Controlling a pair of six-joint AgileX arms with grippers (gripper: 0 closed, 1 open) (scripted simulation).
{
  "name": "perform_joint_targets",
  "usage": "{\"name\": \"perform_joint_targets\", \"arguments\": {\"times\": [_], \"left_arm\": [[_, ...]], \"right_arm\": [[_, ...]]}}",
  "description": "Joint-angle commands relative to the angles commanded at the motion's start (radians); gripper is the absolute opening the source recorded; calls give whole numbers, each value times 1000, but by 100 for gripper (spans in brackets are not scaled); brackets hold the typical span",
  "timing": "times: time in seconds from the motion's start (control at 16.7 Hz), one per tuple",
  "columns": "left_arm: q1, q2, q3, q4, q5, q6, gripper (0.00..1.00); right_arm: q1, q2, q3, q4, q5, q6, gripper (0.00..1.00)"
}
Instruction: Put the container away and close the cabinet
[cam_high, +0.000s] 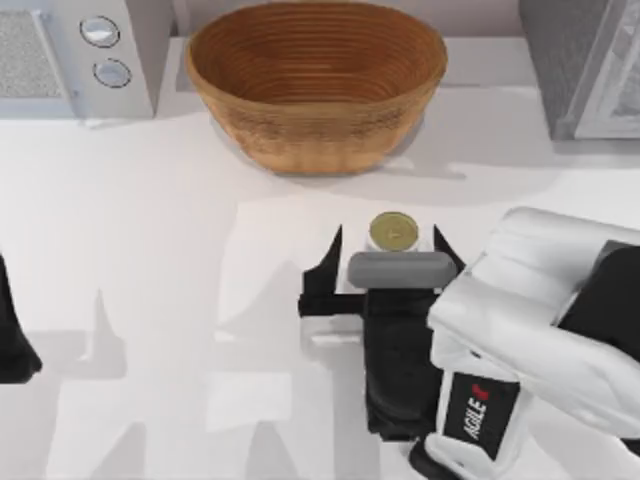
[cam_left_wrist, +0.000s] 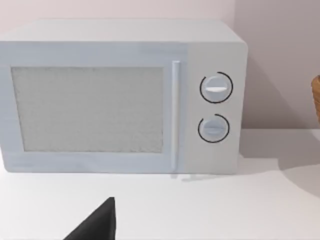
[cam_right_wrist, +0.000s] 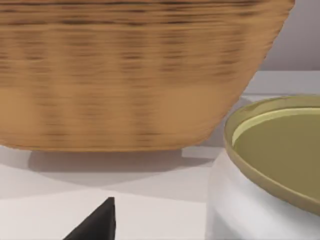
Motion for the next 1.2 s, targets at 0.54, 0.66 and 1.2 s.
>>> {"name": "perform_joint_targets", "arguments": {"times": [0.54, 0.66, 1.2], "left_arm": [[0, 0, 0, 0, 0, 0, 100], [0, 0, 0, 0, 0, 0, 100], [0, 0, 0, 0, 0, 0, 100]], "right_arm": [[0, 0, 0, 0, 0, 0, 32], [0, 0, 0, 0, 0, 0, 17], [0, 0, 0, 0, 0, 0, 0]]}}
